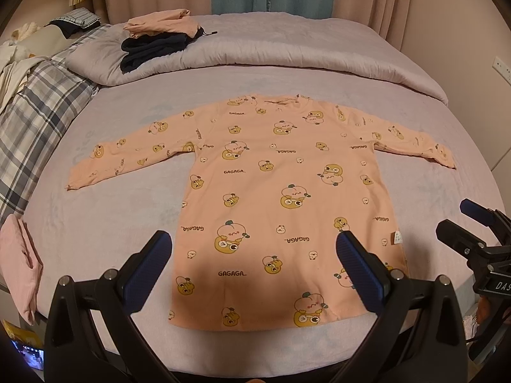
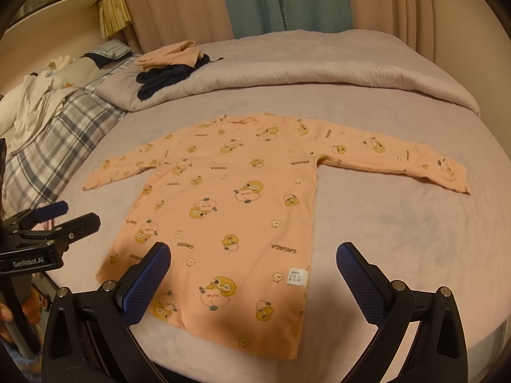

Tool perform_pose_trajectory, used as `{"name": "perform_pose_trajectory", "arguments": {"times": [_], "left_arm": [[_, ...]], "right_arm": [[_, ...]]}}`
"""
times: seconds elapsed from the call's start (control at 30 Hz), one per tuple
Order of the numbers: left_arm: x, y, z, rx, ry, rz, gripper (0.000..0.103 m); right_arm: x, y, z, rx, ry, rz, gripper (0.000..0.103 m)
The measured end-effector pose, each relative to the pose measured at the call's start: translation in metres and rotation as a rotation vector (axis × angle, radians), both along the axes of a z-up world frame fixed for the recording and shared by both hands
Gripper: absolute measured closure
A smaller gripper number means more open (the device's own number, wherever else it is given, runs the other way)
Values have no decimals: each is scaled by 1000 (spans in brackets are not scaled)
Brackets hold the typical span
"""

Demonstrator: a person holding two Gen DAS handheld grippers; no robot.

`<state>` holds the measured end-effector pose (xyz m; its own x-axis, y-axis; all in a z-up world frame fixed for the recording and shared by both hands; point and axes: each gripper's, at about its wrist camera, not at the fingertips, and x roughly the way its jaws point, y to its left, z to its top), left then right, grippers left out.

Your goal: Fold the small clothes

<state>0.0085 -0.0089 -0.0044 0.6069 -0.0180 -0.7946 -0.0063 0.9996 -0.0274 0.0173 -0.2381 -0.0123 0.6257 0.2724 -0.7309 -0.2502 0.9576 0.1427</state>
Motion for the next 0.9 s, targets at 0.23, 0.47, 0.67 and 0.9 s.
{"name": "perform_pose_trajectory", "arguments": {"times": [0.23,0.47,0.67,0.9], "left_arm": [[16,11,-21,-77,78,39,0],[31,12,-46,-146,163,35,0],[59,7,-65,-140,187,79,1],[97,0,-75,-213,178,57,1]], "right_arm": [[21,-30,-27,219,117,-34,0],[32,-93,-71,413,278,-249,0],[37,-161,-79,498,230,-463,0],[65,-233,-90,544,128,-635,0]]}}
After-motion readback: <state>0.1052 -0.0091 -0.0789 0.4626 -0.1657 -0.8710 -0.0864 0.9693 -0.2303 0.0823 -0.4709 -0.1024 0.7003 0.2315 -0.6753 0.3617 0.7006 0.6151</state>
